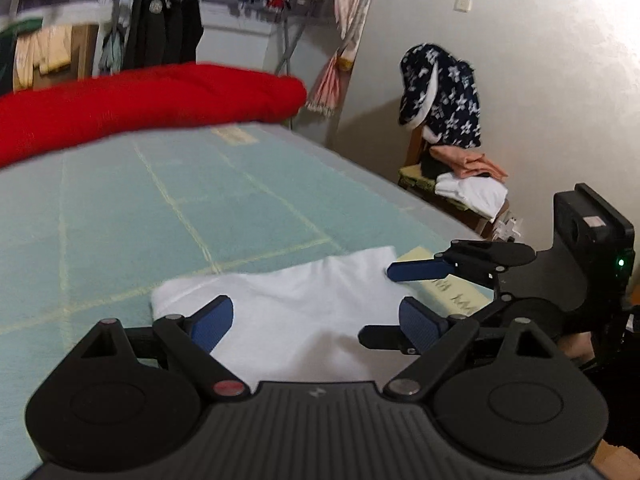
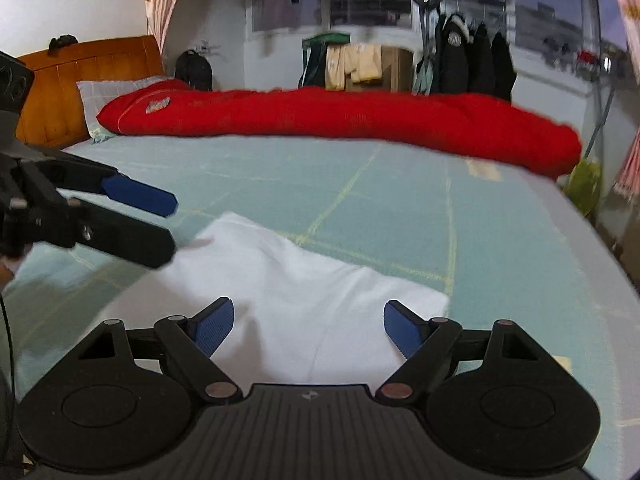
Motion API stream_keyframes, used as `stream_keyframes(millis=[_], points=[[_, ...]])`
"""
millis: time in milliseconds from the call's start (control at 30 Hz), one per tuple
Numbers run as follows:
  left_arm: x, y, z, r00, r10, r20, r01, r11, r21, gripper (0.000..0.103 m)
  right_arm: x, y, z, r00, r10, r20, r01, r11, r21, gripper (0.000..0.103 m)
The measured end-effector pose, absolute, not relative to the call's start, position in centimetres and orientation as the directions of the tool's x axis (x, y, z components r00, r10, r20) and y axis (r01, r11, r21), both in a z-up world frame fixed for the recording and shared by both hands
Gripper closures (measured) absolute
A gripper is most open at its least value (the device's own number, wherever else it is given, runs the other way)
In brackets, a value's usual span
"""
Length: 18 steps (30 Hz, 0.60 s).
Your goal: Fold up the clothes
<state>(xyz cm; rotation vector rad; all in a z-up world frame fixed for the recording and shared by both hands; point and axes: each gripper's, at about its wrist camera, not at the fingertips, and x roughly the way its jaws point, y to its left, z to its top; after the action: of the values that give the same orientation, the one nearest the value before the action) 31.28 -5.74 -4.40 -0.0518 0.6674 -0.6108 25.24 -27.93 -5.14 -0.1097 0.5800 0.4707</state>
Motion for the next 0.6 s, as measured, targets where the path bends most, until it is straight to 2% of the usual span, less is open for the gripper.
stream_keyframes(millis=[100,233,333,500,600], points=[[33.7,-5.5,-7.0,0.599,-0.511,-0.616,0.459,0.850,-0.259,0.014,27.2,-28.0,-7.1,0.710,0.385,-0.590,-0.447,0.894,0.047,0.016],[35.1,-4.7,-8.3,0.617,-0.489,-0.617,0.423,0.867,-0.264,0.014,28.4,-29.0,-8.3,0.693,0.420,-0.586,-0.436,0.891,0.123,0.012],[35.4,-4.5,-7.5,0.624,-0.485,-0.613,0.416,0.870,-0.265,0.015,28.6,-29.1,-8.3,0.690,0.427,-0.584,-0.442,0.888,0.126,0.012],[34.7,-5.5,-5.1,0.631,-0.558,-0.539,0.522,0.819,-0.238,0.013,26.6,-28.8,-5.5,0.730,0.392,-0.560,-0.433,0.899,0.066,0.012],[35.9,-7.3,-6.1,0.605,-0.533,-0.591,0.529,0.824,-0.202,0.013,25.1,-28.1,-4.6,0.726,0.415,-0.548,-0.456,0.888,0.068,0.011]])
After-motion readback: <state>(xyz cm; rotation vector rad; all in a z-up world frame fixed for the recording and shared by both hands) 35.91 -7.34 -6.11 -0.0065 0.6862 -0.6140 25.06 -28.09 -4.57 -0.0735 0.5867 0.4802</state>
